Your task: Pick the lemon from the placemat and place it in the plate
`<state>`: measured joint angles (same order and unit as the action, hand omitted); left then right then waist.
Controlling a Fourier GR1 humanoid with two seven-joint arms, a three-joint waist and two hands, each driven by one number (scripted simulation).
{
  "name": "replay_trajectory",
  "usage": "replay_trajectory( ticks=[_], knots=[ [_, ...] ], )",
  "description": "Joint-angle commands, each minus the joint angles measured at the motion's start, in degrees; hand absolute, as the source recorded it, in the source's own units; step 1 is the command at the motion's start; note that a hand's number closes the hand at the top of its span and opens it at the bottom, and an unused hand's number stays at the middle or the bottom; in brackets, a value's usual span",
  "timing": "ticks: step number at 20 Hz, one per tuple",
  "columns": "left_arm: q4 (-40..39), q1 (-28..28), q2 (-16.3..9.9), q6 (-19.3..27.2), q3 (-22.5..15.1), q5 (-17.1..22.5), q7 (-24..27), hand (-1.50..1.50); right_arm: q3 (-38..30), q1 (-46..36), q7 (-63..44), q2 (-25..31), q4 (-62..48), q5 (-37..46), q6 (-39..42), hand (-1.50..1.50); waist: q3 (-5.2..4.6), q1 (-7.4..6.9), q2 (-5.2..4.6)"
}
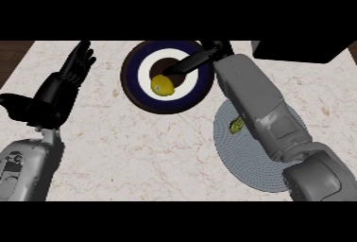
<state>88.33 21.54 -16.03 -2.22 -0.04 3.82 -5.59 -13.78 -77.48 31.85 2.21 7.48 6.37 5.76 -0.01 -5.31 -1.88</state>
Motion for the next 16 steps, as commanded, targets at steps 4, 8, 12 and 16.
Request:
replay_trajectory(
  ticks=[4,8,12,16],
  knots=[
    [1.03,1.46,-1.77,-0.99,2.36,1.8,-2.45,0.0,-3.48,1.99,-0.04,8.87,-0.47,-3.14,9.65,-1.5,0.09,0.68,-0.25],
    [2.72,-1.92,0.13,-0.08,-0.08,-0.41,0.05,0.0,-3.52,5.33,3.6,10.37,-0.44,-2.81,10.08,-1.5,0.1,-0.14,-0.6],
    [3.51,-1.61,0.16,0.27,0.34,-0.26,-0.5,0.0,-2.73,7.86,6.19,16.12,-0.22,-1.82,16.84,-1.5,0.17,-0.24,-0.65],
    [2.98,-1.8,-0.01,-0.29,0.22,-0.37,-0.11,0.0,-2.84,9.56,7.98,21.14,-0.3,-1.55,20.43,-1.5,0.24,-0.64,-1.01]
  ],
)
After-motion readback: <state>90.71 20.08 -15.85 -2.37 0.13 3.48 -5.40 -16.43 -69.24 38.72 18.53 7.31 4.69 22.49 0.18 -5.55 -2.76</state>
